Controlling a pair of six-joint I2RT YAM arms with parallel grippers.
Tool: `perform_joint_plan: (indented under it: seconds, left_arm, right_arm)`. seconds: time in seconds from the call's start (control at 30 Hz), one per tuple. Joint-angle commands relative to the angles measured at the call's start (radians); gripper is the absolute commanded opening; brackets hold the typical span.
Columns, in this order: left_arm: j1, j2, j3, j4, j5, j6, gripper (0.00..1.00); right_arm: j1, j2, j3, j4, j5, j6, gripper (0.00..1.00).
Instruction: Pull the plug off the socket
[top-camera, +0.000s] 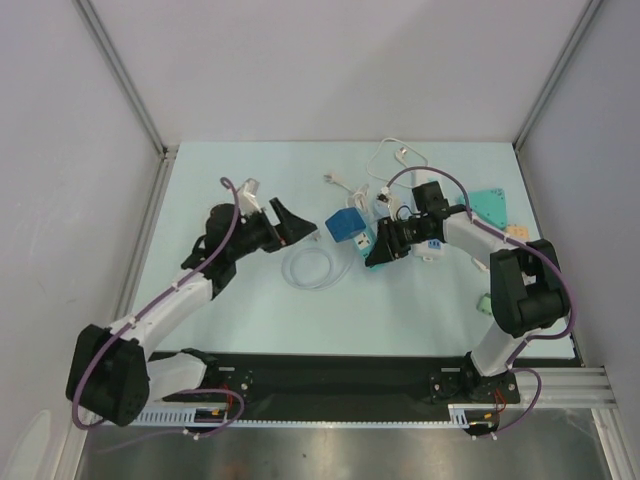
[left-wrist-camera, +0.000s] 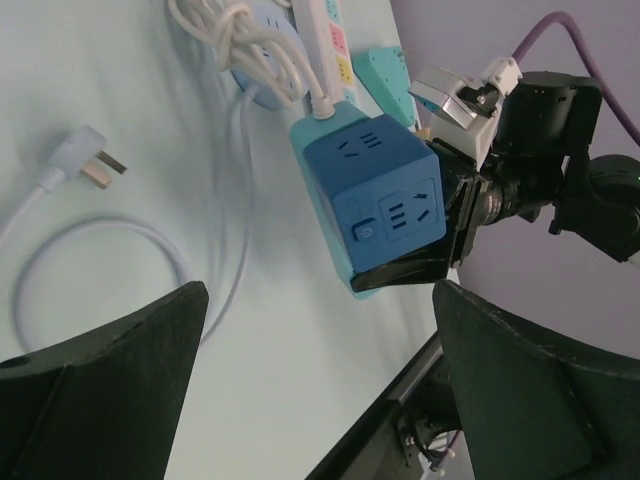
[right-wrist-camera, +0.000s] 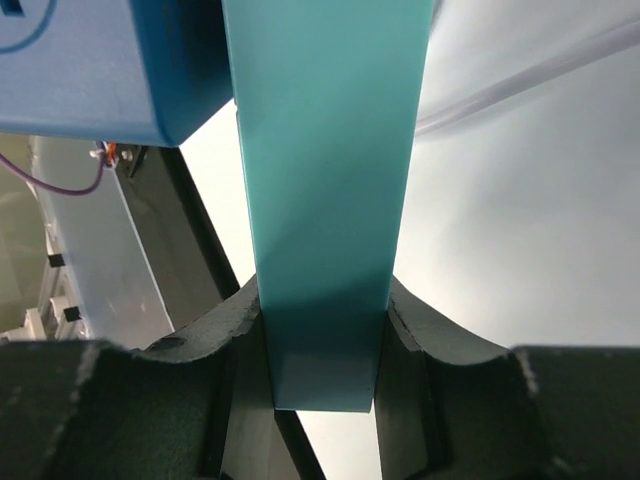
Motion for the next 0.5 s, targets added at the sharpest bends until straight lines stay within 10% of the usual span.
perform_joint_plan:
  seconds: [0.0,0.47]
  left_arm:
    - [-0.115,0.053,0.107,0.056,-0.172,-0.092,1.00]
    - [-0.339,0.376,0.434,-0.245,-0.399,-0.181,0.99]
  right_arm:
    - [0.012,-0.040,0.060,0.033,-0.009,-0.056,0.00]
    - [0.014,-0.059,0.062,0.027,-0.010,-0.062,0.00]
